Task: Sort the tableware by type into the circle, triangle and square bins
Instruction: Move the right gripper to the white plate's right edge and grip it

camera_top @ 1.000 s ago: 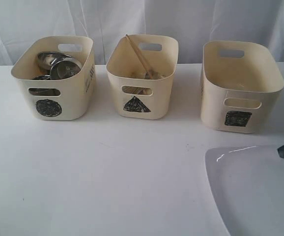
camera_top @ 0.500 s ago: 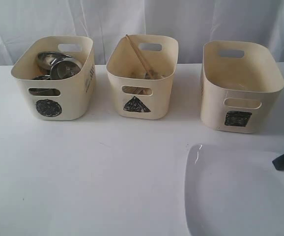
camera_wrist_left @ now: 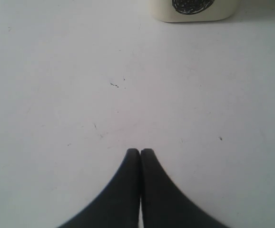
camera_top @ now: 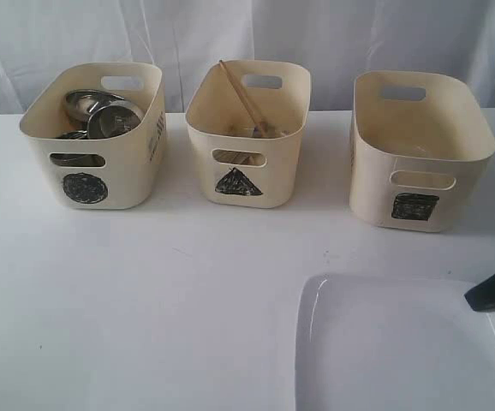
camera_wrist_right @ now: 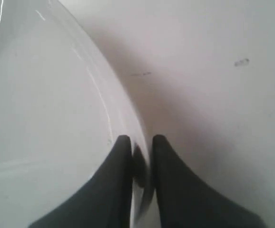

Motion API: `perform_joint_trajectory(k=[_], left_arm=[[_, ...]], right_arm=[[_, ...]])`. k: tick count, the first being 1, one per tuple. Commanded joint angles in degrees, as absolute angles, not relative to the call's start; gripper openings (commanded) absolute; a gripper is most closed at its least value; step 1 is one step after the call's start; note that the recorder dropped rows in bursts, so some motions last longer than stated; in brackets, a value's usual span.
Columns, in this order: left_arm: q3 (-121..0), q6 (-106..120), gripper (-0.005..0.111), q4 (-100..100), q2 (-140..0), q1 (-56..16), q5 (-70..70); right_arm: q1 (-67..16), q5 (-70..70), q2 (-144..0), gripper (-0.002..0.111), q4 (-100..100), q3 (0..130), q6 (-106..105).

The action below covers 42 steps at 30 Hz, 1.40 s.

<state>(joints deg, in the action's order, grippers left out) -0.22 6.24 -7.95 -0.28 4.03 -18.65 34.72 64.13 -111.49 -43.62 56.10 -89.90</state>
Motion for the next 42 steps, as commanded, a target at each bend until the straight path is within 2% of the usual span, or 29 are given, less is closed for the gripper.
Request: perform_joint_trajectory(k=[1,5,11,13,24,26,30,32,42], left_arm=[[0.0,6.2,0.000,-8.2,0.0,4.0,-20.2],[0.0,6.2,0.000,-8.2,0.0,4.0,-20.2],[0.0,6.2,0.000,-8.2,0.0,4.0,-20.2],[0.0,6.2,0.000,-8.2,0.0,4.0,-20.2],[0.0,6.2,0.000,-8.2,0.0,4.0,-20.2],[0.0,6.2,0.000,-8.2,0.0,4.0,-20.2],[0.0,6.2,0.000,-8.2,0.0,4.0,-20.2],[0.0,6.3,0.000,-8.2,0.0,4.0,-20.2],[0.0,6.4,0.000,-8.2,0.0,4.0,-20.2]], right_arm=[[34.2,62.4,-110.7,0.000,-44.2,55.9,-91.4],[33.8,59.4,-110.7,0.004,-44.1,55.9,-91.2],[32.2,58.1,-111.6,0.032,-43.9,55.9,-91.2],[31.7,57.7,-112.5,0.035,-43.9,55.9,-91.2],[28.4,57.2,-115.1,0.035,-38.1,55.9,-91.5],[27.4,57.3,-115.1,0.031,-35.0,55.9,-91.5],[25.9,58.2,-115.1,0.007,-31.5,55.9,-91.2],[25.7,58.2,-115.1,0.001,-31.5,55.9,-91.2],[25.7,61.5,-111.1,0.000,-34.9,59.2,-86.8]])
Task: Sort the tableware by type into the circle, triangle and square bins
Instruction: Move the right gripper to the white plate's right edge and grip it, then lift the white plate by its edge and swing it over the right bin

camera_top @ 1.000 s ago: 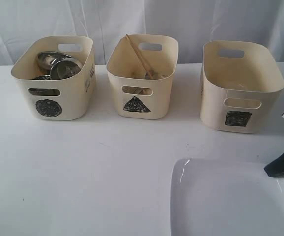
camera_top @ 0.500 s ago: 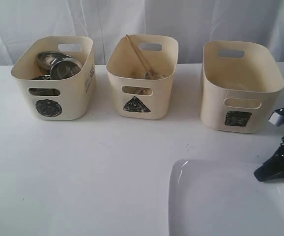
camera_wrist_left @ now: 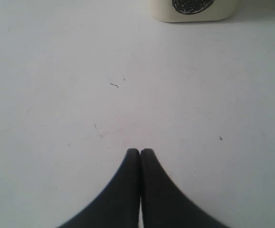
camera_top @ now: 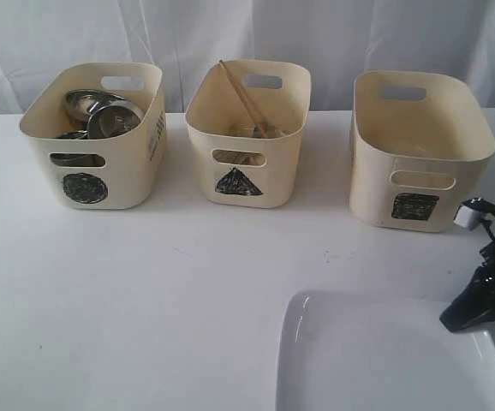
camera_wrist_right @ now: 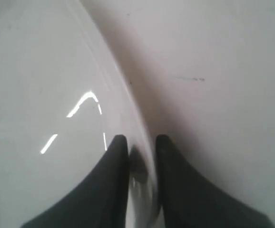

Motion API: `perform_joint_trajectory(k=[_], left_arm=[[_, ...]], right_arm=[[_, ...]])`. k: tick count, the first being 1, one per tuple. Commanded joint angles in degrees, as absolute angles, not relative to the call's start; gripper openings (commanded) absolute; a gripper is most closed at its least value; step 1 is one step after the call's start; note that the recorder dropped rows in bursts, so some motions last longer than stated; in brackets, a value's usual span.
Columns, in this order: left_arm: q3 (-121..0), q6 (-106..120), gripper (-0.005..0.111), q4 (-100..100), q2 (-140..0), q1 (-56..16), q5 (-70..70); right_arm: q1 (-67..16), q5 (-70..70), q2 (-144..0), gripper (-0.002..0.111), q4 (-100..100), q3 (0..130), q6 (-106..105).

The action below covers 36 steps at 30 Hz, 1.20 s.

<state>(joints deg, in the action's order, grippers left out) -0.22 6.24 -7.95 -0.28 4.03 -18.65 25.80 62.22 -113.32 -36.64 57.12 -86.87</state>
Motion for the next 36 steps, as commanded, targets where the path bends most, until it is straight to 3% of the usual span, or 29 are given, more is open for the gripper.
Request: perform_joint_trajectory(k=[1,13,36], left_arm=[[0.0,6.4,0.000,-8.2,0.0,4.0,-20.2],[0.0,6.4,0.000,-8.2,0.0,4.0,-20.2],[0.0,6.2,0.000,-8.2,0.0,4.0,-20.2]], right_arm=[[25.7,62.2,-110.5,0.000,-35.2,60.0,-86.8],[25.7,69.7,-108.0,0.000,-43.4,64.4,-81.4],[25.7,70.0,-105.7,0.000,-54.4,64.6,-76.1]])
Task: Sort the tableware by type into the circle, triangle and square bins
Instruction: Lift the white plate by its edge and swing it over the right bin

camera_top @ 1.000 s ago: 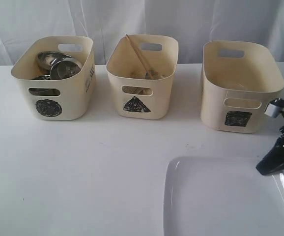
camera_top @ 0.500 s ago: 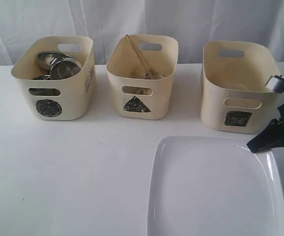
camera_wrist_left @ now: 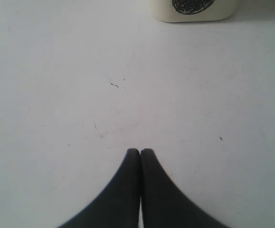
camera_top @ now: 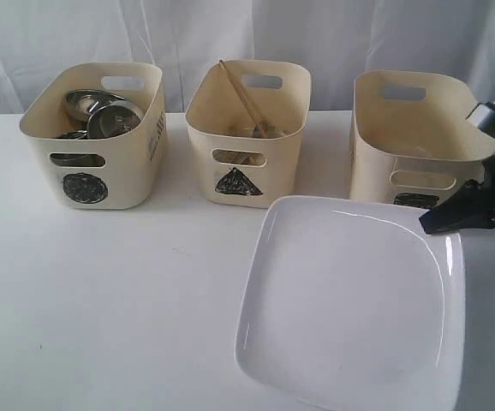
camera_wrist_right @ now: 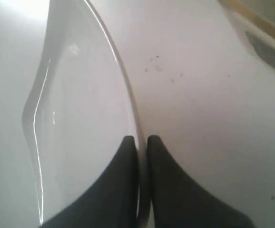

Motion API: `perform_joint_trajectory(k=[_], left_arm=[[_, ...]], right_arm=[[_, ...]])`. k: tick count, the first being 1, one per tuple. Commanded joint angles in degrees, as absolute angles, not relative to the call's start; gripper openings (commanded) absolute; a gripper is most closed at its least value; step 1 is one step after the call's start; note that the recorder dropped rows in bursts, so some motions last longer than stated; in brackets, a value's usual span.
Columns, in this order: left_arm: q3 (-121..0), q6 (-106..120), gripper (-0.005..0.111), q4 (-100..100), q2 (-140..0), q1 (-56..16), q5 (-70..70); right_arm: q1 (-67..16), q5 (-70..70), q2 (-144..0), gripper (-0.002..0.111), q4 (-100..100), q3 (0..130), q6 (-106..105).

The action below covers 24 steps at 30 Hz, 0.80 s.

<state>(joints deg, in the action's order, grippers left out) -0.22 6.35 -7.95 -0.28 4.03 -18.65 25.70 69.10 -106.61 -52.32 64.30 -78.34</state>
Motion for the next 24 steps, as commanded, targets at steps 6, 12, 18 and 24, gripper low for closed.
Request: perform_joint_trajectory(k=[6,12,18,24], left_arm=[[0.0,6.2,0.000,-8.2,0.0,4.0,-20.2],[0.0,6.2,0.000,-8.2,0.0,4.0,-20.2],[0.0,6.2,0.000,-8.2,0.0,4.0,-20.2],[0.0,6.2,0.000,-8.2,0.0,4.0,-20.2]], right_arm=[[25.7,70.0,-104.9,0.000,-62.2,64.6,-76.1],[25.7,70.0,-100.5,0.000,-63.5,64.6,-73.8],[25.7,70.0,-95.9,0.000,-64.2,64.6,-65.8],[25.7,70.0,-93.2,0.000,-72.2,64.7,-65.3]])
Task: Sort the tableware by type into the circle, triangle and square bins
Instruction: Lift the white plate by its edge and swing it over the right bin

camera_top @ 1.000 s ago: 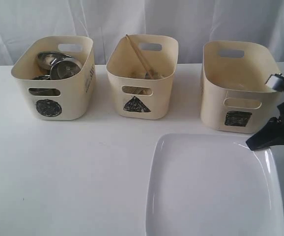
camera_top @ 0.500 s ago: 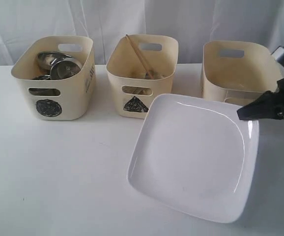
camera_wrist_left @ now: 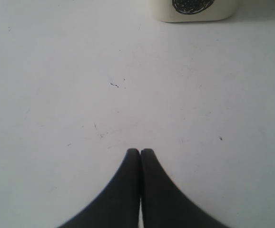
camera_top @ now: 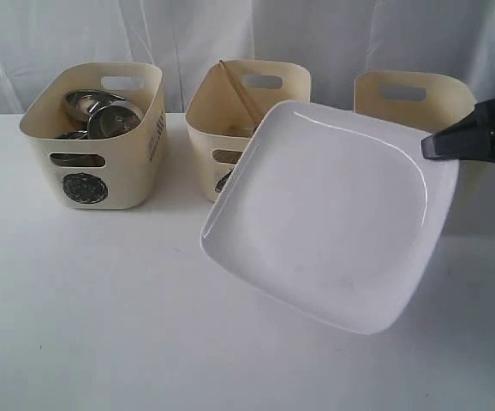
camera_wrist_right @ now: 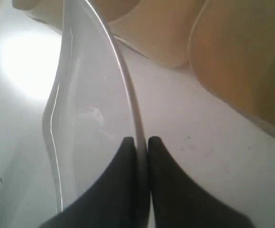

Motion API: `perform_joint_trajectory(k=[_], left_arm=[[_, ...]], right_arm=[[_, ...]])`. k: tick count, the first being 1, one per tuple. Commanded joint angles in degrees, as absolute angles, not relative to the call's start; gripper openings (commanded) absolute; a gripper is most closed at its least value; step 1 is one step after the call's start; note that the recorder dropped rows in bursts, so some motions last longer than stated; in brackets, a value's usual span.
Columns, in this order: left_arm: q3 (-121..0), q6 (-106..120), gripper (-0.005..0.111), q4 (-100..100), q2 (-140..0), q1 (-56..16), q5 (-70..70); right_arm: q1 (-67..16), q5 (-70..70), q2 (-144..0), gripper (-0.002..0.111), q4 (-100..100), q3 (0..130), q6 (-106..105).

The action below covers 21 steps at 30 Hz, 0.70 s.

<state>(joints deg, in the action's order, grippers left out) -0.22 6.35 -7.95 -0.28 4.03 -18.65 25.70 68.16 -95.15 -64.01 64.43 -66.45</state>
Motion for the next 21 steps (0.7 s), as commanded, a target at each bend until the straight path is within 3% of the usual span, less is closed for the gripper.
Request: perform_joint_trajectory(k=[1,21], left_arm=[[0.0,6.2,0.000,-8.2,0.0,4.0,-20.2],[0.0,6.2,0.000,-8.2,0.0,4.0,-20.2]], right_arm=[[25.7,70.0,-93.0,0.000,-73.3,64.8,-65.2],[28.7,66.6,-92.6,0.000,-81.6,76.1,-62.6]])
